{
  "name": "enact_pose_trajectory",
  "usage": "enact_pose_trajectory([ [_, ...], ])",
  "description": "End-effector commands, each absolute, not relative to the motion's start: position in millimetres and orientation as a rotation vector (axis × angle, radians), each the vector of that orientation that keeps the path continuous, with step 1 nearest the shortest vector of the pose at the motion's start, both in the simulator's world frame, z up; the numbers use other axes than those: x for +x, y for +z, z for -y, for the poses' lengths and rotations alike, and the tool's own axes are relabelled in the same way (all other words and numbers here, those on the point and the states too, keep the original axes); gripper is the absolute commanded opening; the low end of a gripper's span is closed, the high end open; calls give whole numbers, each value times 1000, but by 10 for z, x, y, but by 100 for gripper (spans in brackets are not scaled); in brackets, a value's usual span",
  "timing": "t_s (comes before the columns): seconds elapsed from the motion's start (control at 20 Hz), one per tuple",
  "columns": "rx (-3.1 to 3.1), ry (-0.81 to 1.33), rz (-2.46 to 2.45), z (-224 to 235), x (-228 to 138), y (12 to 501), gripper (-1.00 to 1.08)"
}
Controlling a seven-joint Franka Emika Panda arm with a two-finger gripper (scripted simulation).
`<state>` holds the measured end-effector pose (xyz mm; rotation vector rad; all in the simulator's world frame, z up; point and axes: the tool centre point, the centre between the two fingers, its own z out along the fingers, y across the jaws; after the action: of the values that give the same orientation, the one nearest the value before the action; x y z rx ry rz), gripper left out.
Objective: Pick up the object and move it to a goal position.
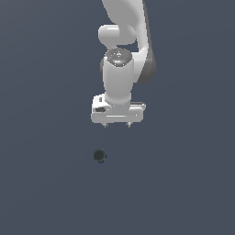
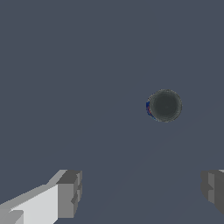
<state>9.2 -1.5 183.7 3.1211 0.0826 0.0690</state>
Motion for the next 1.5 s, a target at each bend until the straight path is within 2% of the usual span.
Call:
enact_pose_trajectory([
  [0.0, 3119, 65, -112, 52, 133, 1791, 100],
  [0.85, 3078, 15, -551, 614, 651, 1047, 100],
  [1.45, 3052, 1, -739, 895, 802, 665, 100],
])
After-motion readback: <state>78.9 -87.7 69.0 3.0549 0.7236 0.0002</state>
